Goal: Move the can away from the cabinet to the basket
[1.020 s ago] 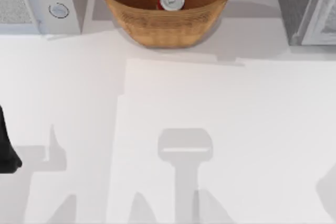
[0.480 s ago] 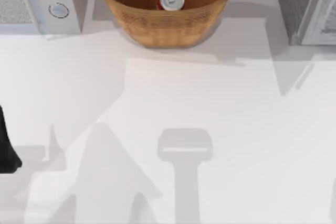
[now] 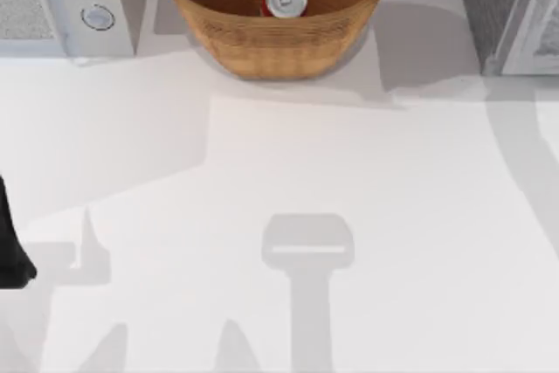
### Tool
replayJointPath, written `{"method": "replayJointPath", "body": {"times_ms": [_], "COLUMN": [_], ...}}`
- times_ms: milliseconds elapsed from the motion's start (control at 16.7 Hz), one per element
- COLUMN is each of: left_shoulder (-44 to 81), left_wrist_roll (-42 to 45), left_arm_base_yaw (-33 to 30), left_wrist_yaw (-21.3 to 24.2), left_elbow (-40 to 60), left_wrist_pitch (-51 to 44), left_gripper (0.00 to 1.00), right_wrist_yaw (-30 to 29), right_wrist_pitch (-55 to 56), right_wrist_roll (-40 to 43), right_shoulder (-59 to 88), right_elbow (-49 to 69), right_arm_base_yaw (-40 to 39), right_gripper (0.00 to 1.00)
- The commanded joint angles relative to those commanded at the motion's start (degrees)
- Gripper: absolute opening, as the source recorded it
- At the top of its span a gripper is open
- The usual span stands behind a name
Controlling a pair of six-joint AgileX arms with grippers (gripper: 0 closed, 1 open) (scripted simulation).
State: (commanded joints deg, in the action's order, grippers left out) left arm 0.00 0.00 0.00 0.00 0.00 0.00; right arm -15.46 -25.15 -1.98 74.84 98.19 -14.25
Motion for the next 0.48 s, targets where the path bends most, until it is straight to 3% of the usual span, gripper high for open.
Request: {"method": "replayJointPath", "body": {"times_ms": [240, 480], "left_shoulder": [0.0, 0.0], "left_wrist_roll": [0.0, 0.0], "left_arm_base_yaw": [0.0, 0.0], "left_wrist_yaw": [0.0, 0.0], "left_elbow": [0.0, 0.0], "left_wrist_pitch": [0.0, 0.0], "left_gripper": [1.00, 1.00], "right_wrist_yaw": [-9.1, -10.5], "right_wrist_pitch": [0.0, 0.0], "right_wrist_roll": [0.7, 0.9], "right_shoulder": [-0.7, -0.8], "right_elbow": [0.3, 0.4], "right_arm_base_yaw": [-9.6, -11.1], "right_gripper": [1.00, 1.00]}}
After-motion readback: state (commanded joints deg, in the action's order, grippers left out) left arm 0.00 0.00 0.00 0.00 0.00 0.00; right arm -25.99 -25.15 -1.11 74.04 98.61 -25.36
